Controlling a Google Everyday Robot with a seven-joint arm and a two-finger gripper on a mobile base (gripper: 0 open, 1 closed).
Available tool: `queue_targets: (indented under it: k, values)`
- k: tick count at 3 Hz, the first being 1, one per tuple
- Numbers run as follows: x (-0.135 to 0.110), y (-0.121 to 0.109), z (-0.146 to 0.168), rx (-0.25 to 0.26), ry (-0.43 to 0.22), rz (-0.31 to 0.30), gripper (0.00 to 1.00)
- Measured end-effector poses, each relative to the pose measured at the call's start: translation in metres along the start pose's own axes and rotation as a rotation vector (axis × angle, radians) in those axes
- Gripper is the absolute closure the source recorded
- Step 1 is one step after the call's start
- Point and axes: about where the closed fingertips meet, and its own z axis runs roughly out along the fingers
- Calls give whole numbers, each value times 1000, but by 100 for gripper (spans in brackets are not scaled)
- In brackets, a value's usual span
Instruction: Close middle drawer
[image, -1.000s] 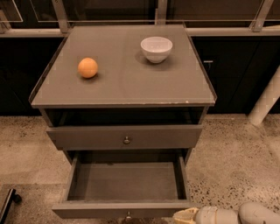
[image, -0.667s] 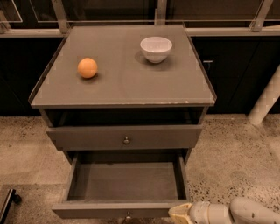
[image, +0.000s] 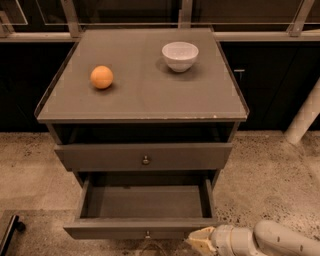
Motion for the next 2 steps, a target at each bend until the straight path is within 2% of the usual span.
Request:
queue_targets:
  k: [1,2]
  values:
    - [-8,-23,17,41,12,-15,100]
    - [-13,-33,21,65,15,-23,100]
